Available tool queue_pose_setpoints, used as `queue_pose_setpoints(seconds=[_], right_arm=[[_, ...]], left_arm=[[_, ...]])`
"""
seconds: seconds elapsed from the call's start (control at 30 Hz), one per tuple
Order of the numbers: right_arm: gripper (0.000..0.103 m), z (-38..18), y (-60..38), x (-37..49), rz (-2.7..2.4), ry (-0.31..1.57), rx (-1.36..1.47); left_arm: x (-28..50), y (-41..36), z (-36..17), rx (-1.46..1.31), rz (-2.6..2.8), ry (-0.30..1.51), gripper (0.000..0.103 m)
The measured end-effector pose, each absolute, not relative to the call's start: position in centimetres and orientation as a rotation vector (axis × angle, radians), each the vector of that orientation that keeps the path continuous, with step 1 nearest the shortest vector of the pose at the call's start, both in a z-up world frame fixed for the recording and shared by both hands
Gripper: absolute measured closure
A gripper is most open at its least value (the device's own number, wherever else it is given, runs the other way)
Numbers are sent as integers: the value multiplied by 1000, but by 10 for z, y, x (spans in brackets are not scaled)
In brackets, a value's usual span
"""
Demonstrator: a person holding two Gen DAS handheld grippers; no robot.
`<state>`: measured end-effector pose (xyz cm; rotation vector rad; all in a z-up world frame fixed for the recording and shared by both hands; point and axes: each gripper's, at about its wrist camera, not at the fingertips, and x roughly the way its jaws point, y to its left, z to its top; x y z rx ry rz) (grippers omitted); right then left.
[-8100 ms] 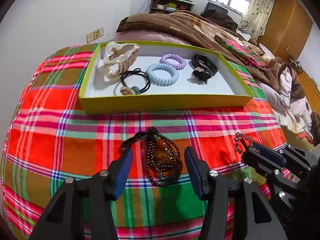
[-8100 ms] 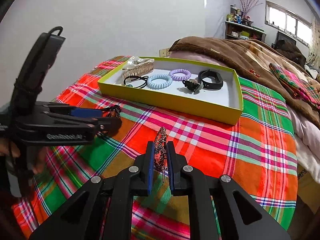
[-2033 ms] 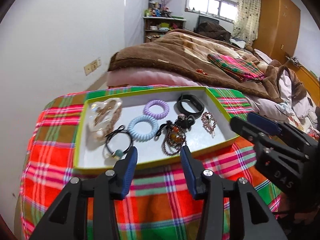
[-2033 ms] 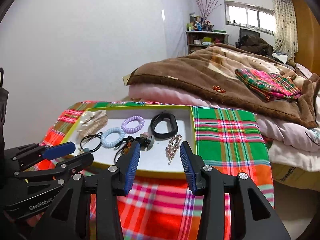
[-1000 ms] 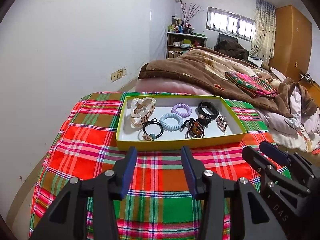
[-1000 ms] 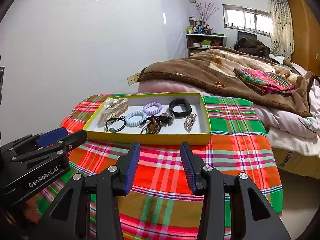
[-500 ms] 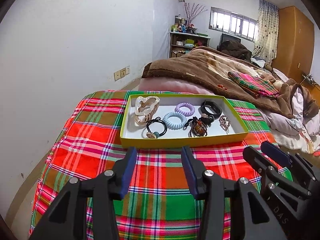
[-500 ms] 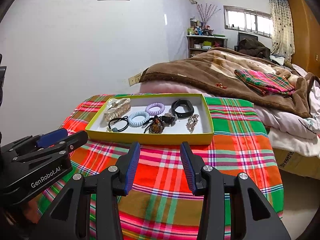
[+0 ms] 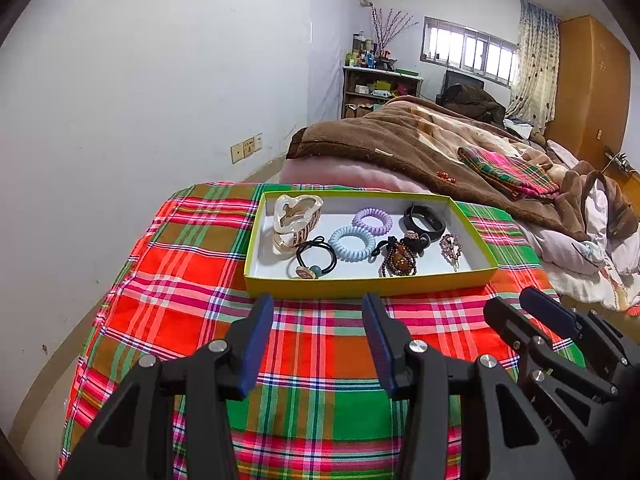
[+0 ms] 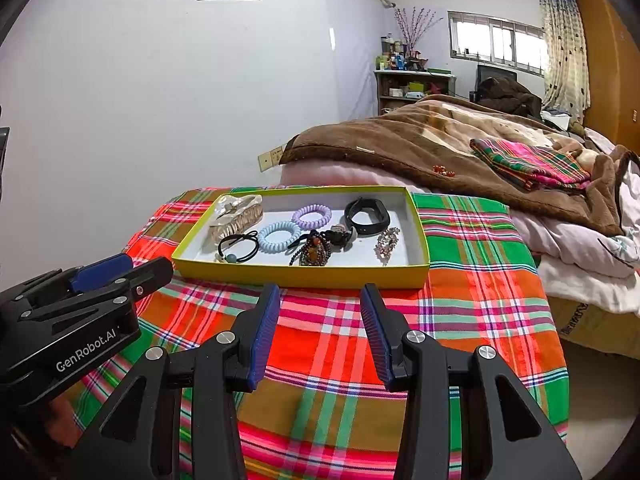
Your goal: Organize jewelry
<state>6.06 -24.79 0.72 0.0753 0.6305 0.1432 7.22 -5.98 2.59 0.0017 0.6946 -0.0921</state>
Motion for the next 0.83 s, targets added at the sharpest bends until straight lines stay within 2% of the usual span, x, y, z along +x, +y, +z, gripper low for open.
queue_pose_setpoints(seconds=[0.83], right_arm=[[60,7,-247,60,146,627,69]], left_arm=[[74,-54,25,-15,-63,707,55]])
